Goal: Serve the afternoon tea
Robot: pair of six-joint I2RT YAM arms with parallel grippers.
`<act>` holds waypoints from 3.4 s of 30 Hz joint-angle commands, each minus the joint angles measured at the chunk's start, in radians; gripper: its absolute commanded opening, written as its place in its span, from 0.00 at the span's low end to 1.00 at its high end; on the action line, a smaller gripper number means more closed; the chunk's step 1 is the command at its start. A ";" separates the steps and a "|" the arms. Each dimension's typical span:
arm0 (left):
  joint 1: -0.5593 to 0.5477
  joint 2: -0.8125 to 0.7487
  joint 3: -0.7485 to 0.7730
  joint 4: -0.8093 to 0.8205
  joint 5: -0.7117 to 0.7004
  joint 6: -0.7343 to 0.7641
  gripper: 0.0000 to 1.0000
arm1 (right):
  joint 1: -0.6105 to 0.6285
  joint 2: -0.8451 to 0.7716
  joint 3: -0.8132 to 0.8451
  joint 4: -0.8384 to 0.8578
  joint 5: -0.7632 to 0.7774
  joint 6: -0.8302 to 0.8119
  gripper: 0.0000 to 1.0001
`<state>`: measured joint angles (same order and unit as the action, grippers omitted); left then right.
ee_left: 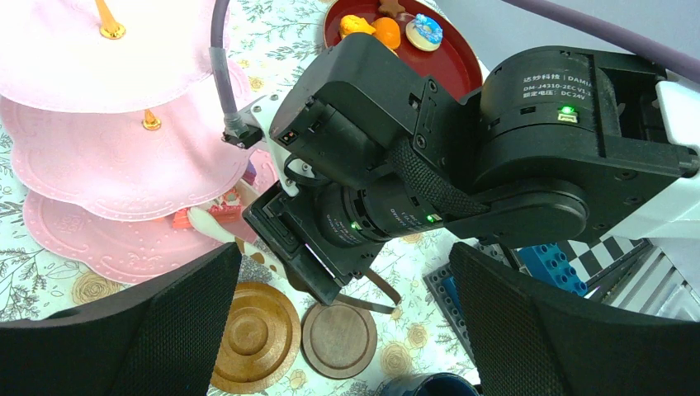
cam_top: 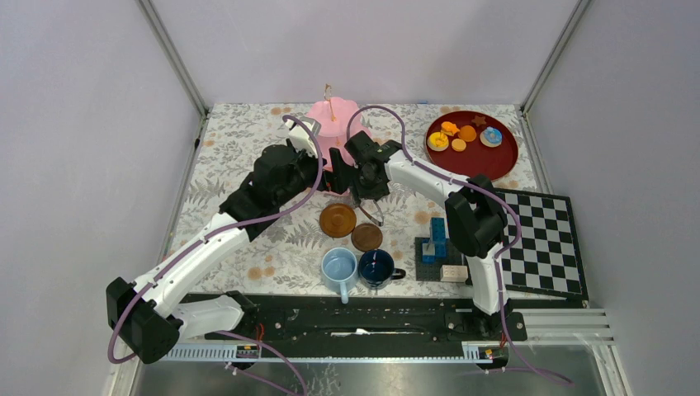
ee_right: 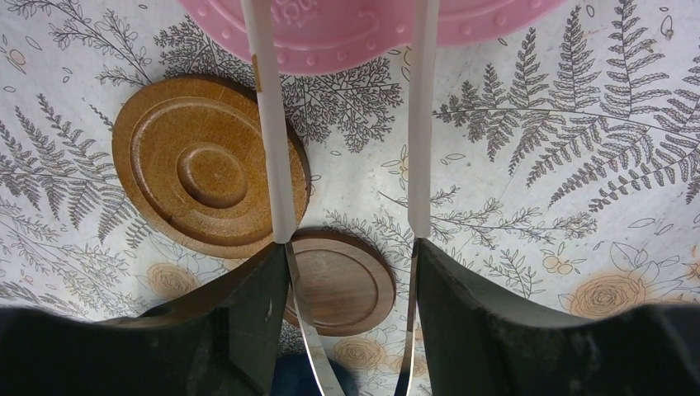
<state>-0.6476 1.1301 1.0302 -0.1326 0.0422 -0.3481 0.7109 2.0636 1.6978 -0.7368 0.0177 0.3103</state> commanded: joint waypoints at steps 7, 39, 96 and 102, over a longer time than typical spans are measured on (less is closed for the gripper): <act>0.007 -0.006 0.022 0.050 0.018 -0.007 0.99 | 0.007 -0.072 -0.005 0.014 0.040 -0.006 0.63; 0.008 -0.027 0.021 0.053 0.030 -0.012 0.99 | -0.050 -0.321 -0.149 -0.098 0.208 -0.031 0.64; 0.003 -0.018 0.025 0.050 0.032 -0.011 0.99 | -0.703 0.106 0.263 -0.199 -0.228 -0.168 0.65; 0.003 -0.013 0.027 0.048 0.032 -0.011 0.99 | -0.697 0.130 0.274 -0.199 -0.227 -0.172 0.66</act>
<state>-0.6460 1.1275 1.0302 -0.1322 0.0566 -0.3492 0.0055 2.1792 1.9171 -0.9161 -0.2077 0.1539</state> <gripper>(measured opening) 0.990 0.657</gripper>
